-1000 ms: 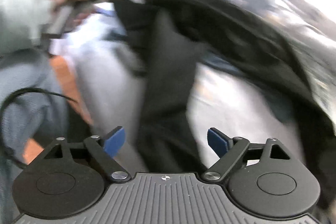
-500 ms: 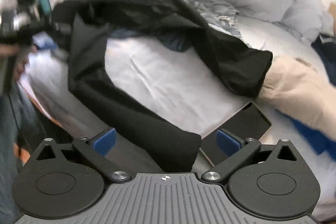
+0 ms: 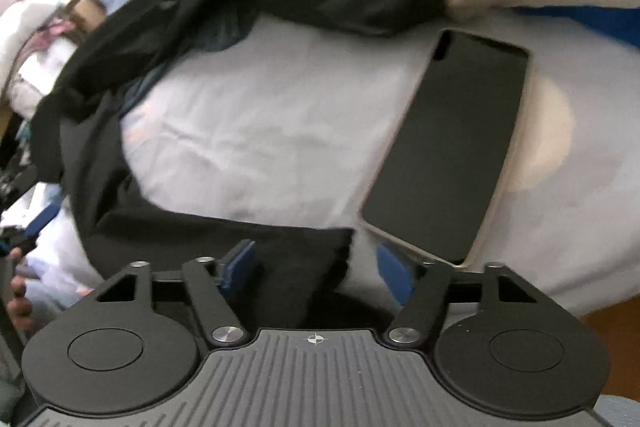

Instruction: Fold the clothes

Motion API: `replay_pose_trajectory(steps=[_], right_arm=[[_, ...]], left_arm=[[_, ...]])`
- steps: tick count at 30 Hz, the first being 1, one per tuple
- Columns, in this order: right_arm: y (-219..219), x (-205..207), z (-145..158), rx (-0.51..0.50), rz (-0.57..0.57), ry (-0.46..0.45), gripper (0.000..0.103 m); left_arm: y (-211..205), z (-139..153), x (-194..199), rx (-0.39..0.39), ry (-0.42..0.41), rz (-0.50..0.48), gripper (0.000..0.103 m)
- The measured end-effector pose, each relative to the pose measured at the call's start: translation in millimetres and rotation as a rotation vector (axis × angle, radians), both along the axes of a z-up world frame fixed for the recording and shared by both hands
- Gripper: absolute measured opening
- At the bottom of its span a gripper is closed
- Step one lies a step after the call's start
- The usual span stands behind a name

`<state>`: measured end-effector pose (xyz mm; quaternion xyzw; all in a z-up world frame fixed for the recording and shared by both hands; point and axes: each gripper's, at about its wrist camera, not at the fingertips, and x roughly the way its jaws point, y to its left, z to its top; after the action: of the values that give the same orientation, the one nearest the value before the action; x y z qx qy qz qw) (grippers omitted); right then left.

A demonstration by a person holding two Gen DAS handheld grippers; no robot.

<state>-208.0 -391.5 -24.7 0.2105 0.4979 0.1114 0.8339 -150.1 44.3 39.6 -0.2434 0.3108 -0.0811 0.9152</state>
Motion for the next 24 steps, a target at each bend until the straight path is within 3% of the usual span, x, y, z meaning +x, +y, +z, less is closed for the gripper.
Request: replay_pose_trajectory(steps=[1, 2, 5, 8, 11, 16, 20, 24], right_arm=[[2.4, 1.4, -2.2, 0.004, 0.013, 0.005, 0.045], [4.4, 2.1, -2.6, -0.002, 0.021, 0.002, 0.016], [3.6, -3.6, 12.6, 0.053, 0.056, -0.076, 0.016], [-7.6, -15.5, 41.9, 0.086, 0.030, -0.216, 0.015], [-24.3, -27.9, 78.5, 0.118, -0.058, -0.368, 0.015], [-48.1, -28.2, 118.7, 0.080, -0.238, -0.552, 0.015], [-52.2, 11.3, 105.0, -0.075, -0.335, -0.581, 0.015], [-41.2, 50.0, 75.4, -0.259, -0.425, -0.480, 0.022]], left_arm=[[-1.4, -0.9, 0.5, 0.003, 0.001, 0.004, 0.103], [-2.6, -1.7, 0.9, 0.005, 0.002, 0.007, 0.103], [-2.0, -2.1, 1.5, 0.002, 0.005, 0.023, 0.103], [1.4, -2.1, 0.9, -0.003, -0.002, 0.054, 0.103], [4.1, 1.9, -2.0, -0.010, -0.031, 0.084, 0.103], [4.4, 13.2, -7.8, -0.031, -0.119, 0.117, 0.103], [-4.4, 10.5, 1.8, -0.024, -0.110, 0.109, 0.103], [-17.0, 0.6, 12.5, -0.002, -0.047, 0.092, 0.103]])
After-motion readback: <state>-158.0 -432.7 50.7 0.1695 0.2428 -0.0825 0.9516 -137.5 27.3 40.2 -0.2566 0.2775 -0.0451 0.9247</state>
